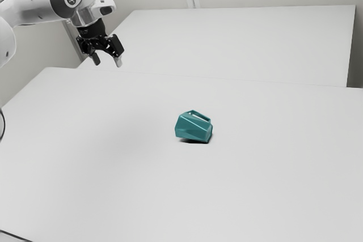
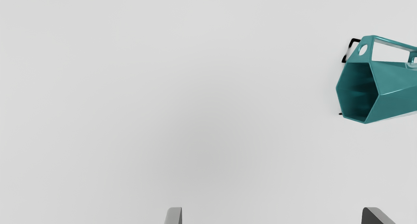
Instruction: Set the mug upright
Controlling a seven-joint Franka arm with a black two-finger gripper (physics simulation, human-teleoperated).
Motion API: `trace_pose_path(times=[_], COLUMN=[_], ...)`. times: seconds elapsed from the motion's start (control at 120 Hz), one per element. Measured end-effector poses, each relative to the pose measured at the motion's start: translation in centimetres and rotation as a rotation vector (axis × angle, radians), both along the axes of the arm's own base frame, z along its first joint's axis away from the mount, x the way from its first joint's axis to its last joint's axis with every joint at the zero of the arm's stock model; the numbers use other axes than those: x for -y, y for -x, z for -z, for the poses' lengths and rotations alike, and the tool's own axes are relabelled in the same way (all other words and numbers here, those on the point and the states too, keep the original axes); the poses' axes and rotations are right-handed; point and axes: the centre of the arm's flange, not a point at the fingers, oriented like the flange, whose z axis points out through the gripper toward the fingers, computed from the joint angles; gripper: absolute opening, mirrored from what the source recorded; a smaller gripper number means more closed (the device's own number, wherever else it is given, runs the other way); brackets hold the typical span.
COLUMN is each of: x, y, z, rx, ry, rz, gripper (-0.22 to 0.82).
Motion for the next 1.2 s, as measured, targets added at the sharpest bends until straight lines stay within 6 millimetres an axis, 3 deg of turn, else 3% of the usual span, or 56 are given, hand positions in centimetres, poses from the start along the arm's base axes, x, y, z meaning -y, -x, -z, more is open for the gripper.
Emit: trace_pose_path(times=[0.417, 0.575, 0.65, 0.842, 1.2], x=[0.5, 0.3, -0.8, -0.1, 4.0], y=[-0.9, -2.9, -4.0, -6.1, -4.9], z=[0.5, 4.5, 7.8, 15.2, 22.2], rx=[0.010, -0.010, -0.032, -0.054, -0.094], ry=[0.035, 0.255, 0.384, 0.630, 0.820], rz=[-0.003, -0.061, -0.098, -0.110, -0.047], gripper=[0.60, 0.60, 0.60, 0.60, 0.60])
